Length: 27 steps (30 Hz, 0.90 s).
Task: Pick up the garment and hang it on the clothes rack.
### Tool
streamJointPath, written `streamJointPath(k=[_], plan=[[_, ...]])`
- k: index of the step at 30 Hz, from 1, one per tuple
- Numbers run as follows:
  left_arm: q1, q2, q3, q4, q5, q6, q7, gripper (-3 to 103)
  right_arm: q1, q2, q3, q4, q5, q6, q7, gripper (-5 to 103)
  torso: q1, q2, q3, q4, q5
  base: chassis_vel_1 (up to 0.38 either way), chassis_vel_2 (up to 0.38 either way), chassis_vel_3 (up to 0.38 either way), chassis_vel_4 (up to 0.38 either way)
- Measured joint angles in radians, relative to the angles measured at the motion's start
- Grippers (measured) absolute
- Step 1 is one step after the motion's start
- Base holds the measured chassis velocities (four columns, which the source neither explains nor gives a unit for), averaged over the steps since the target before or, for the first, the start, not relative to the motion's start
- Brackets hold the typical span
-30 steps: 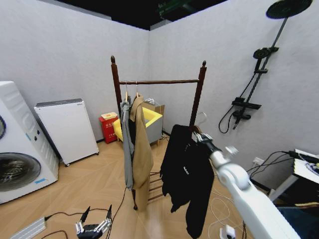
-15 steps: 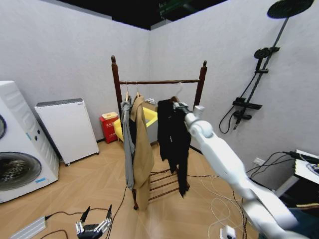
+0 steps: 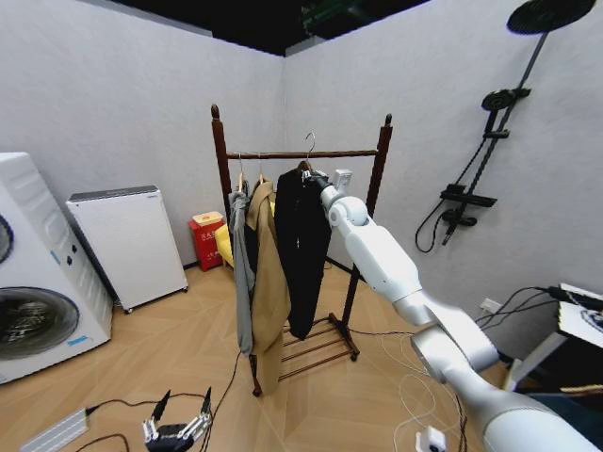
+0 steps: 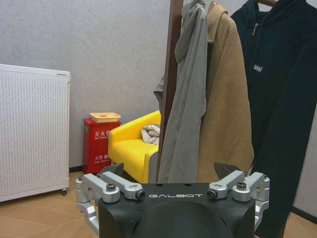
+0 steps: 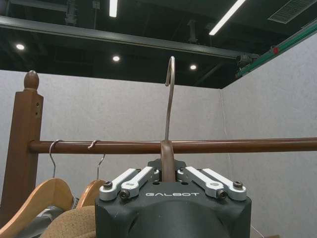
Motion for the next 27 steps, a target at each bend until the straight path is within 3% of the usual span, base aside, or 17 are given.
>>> streamJointPath(k=[16,27], plan=[[0.000,0.000,0.000,0.000,0.000,0.000,0.000,100,-0.007,0.006,-0.005,-0.004,0.001,-0.007,0.000,9,0.001,0.000,0.000,0.0001,0.0000,-0.071,0.061,0.077,-0.055],[0.000,0.000,0.000,0.000,0.000,0.000,0.000,100,0.085,0.065,-0.046,-0.150,-0.018,0.003,-0.010,9,0.000,0.000,0.000,0.0001,-0.0001,-0.014,0.017,0.021,-0.015]])
